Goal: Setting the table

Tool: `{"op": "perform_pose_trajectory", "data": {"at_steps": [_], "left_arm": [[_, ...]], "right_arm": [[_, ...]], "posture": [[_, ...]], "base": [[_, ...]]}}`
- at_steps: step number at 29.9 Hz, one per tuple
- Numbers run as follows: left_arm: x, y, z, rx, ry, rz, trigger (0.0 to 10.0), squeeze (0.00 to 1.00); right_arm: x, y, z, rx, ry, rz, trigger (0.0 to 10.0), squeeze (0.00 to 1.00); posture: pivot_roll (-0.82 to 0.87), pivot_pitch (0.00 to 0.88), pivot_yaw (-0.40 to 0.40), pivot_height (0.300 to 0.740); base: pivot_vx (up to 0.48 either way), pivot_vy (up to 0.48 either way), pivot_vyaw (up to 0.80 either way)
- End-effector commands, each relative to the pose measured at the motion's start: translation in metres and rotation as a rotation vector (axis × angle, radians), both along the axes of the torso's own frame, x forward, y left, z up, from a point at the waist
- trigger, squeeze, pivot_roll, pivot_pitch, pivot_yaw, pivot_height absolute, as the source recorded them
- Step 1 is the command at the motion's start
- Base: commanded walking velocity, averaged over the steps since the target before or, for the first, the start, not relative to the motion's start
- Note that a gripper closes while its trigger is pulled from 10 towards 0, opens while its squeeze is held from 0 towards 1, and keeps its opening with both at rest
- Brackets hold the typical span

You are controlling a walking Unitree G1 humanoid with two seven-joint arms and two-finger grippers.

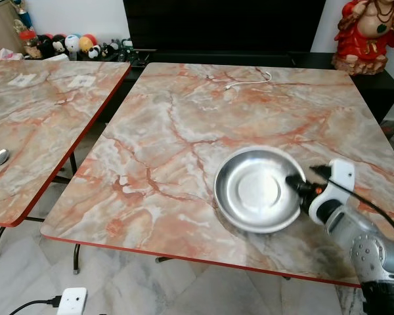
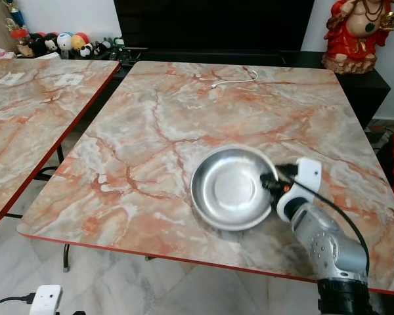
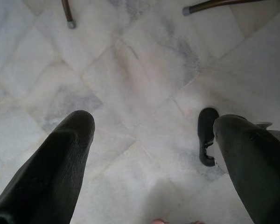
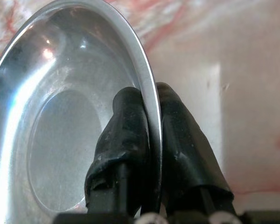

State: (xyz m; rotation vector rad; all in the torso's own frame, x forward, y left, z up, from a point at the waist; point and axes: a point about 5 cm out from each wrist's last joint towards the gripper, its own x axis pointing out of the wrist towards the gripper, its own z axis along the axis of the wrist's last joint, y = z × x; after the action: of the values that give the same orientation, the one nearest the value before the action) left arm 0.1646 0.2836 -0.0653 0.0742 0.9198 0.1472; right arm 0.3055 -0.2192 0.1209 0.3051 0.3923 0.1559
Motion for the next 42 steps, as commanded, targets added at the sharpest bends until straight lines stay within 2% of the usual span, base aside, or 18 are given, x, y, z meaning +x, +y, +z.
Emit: {"op": "perform_pose_trajectory", "data": {"at_steps": [1, 6, 12, 13, 14, 15, 17, 18, 19, 28, 29, 32, 33, 39, 42], "left_arm": [[-0.007, -0.003, -0.005, -0.013, 0.034, 0.01, 10.0, 0.0], [-0.005, -0.016, -0.009, -0.025, 0.035, -0.001, 10.0, 0.0], [-0.007, -0.015, -0.01, -0.027, 0.041, -0.002, 10.0, 0.0], [-0.008, -0.013, -0.009, -0.024, 0.044, 0.0, 10.0, 0.0], [-0.009, -0.01, -0.008, -0.022, 0.045, 0.002, 10.0, 0.0], [-0.009, -0.009, -0.008, -0.021, 0.046, 0.003, 10.0, 0.0], [-0.009, -0.008, -0.008, -0.02, 0.045, 0.004, 10.0, 0.0], [-0.009, -0.008, -0.008, -0.02, 0.045, 0.006, 10.0, 0.0], [-0.009, -0.007, -0.008, -0.019, 0.045, 0.007, 10.0, 0.0], [-0.01, -0.014, -0.01, -0.022, 0.048, 0.003, 10.0, 0.0], [-0.009, -0.015, -0.01, -0.024, 0.048, 0.003, 10.0, 0.0], [-0.009, -0.016, -0.011, -0.027, 0.048, 0.002, 10.0, 0.0], [-0.009, -0.016, -0.011, -0.028, 0.048, 0.0, 10.0, 0.0], [-0.007, -0.016, -0.01, -0.028, 0.044, 0.0, 10.0, 0.0], [-0.008, -0.006, -0.006, -0.02, 0.043, 0.007, 10.0, 0.0]], "right_arm": [[-0.004, 0.002, -0.001, -0.05, 0.02, 0.034, 10.0, 0.0], [-0.01, 0.004, -0.008, -0.071, 0.058, 0.046, 10.0, 0.0], [-0.015, 0.001, -0.012, -0.087, 0.075, 0.041, 10.0, 0.0], [-0.016, -0.001, -0.011, -0.077, 0.073, 0.032, 10.0, 0.73], [-0.016, -0.001, -0.01, -0.066, 0.067, 0.026, 10.0, 0.73], [-0.015, -0.001, -0.009, -0.052, 0.062, 0.018, 10.0, 1.0], [-0.015, -0.001, -0.008, -0.044, 0.059, 0.008, 10.0, 1.0], [-0.014, 0.0, -0.008, -0.048, 0.061, 0.006, 10.0, 0.83], [-0.014, 0.0, -0.008, -0.049, 0.061, 0.006, 10.0, 0.0], [-0.016, 0.003, -0.008, -0.04, 0.063, 0.008, 10.0, 0.0], [-0.017, 0.003, -0.008, -0.045, 0.064, 0.002, 10.0, 1.0], [-0.018, 0.001, -0.008, -0.053, 0.068, -0.02, 10.0, 1.0], [-0.018, 0.0, -0.008, -0.055, 0.064, -0.025, 10.0, 0.0], [-0.018, -0.002, -0.002, -0.055, 0.037, -0.049, 10.0, 0.0], [-0.018, 0.001, 0.003, -0.046, 0.022, -0.04, 10.0, 0.0]], "posture": [[0.03, 0.03, 0.031, 0.74], [0.03, 0.029, 0.029, 0.74], [0.03, 0.026, 0.03, 0.74], [0.02, 0.027, 0.032, 0.74], [0.03, 0.025, 0.032, 0.74], [0.03, 0.025, 0.032, 0.74], [0.03, 0.027, 0.034, 0.74], [0.03, 0.027, 0.034, 0.74], [0.03, 0.026, 0.034, 0.74], [0.03, 0.027, 0.04, 0.74], [0.03, 0.027, 0.041, 0.74], [0.03, 0.028, 0.043, 0.74], [0.03, 0.028, 0.044, 0.74], [0.03, 0.029, 0.045, 0.74], [0.03, 0.03, 0.047, 0.74]], "base": [[0.0, 0.0, 0.0], [0.0, 0.0, 0.0], [0.0, 0.0, 0.0], [0.0, 0.0, 0.0], [0.0, 0.0, 0.0], [0.0, 0.0, 0.0], [0.0, 0.0, 0.0], [0.0, 0.0, 0.0], [0.0, 0.0, 0.0], [0.0, 0.0, 0.0], [0.0, 0.0, 0.0], [0.0, 0.0, 0.0], [0.0, 0.0, 0.0], [0.0, 0.0, 0.0], [0.0, 0.0, 0.0]]}}
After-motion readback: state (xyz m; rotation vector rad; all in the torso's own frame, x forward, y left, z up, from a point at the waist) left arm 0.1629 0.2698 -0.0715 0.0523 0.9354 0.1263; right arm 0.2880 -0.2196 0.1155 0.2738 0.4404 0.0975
